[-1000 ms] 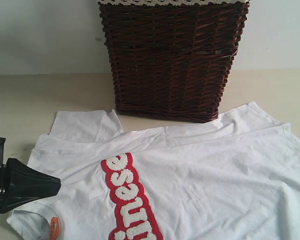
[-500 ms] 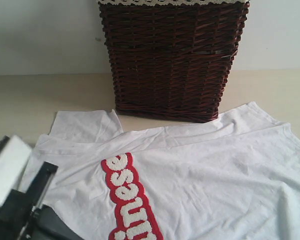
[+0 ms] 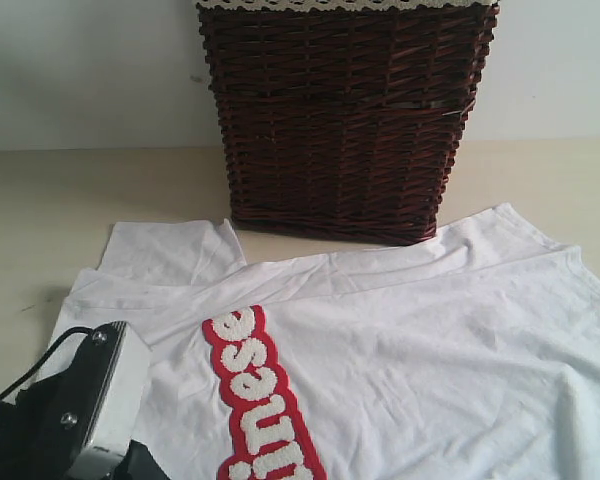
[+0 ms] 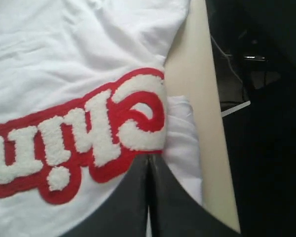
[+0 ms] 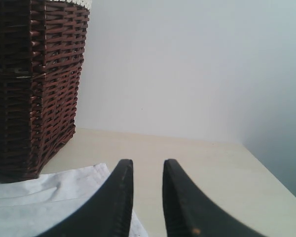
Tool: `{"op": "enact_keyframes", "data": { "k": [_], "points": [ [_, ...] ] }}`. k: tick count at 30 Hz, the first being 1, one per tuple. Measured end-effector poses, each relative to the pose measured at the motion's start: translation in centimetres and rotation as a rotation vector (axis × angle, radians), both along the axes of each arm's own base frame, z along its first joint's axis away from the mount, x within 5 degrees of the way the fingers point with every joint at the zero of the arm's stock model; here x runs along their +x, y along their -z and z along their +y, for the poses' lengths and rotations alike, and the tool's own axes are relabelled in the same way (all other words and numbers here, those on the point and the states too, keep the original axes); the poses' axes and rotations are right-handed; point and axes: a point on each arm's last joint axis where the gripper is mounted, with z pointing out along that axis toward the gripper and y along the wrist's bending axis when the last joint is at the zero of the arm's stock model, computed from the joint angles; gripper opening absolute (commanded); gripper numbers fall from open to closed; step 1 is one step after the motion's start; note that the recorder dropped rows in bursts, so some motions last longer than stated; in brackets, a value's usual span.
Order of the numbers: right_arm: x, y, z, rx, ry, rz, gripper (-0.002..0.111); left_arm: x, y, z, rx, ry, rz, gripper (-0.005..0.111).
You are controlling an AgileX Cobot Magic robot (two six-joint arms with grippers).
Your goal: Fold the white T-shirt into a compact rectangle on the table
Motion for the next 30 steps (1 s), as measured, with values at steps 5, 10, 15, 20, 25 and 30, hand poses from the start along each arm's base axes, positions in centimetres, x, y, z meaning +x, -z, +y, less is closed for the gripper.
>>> {"op": "enact_keyframes", "data": {
  "k": [5,10,15,20,25,30],
  "points": [
    [0.0,0.0,0.0,0.000,0.000,0.000,0.023,-2.4,1.0,-0.2,0.012,0.191,-0.073,0.000],
    [0.0,0.0,0.0,0.000,0.000,0.000,0.023,-4.3,2.4,0.1,0.038,0.358,-0.135,0.000],
    [0.0,0.0,0.0,0.000,0.000,0.000,0.023,-3.6,3.6,0.3,0.121,0.378,-0.216,0.026],
    [0.0,0.0,0.0,0.000,0.000,0.000,0.023,-3.0,4.7,0.6,0.192,0.397,-0.256,0.054],
    [0.0,0.0,0.0,0.000,0.000,0.000,0.023,-2.7,4.8,0.6,0.209,0.360,-0.265,0.049],
    [0.0,0.0,0.0,0.000,0.000,0.000,0.023,-2.6,5.6,0.6,0.233,0.350,-0.230,0.017]
  ]
}}
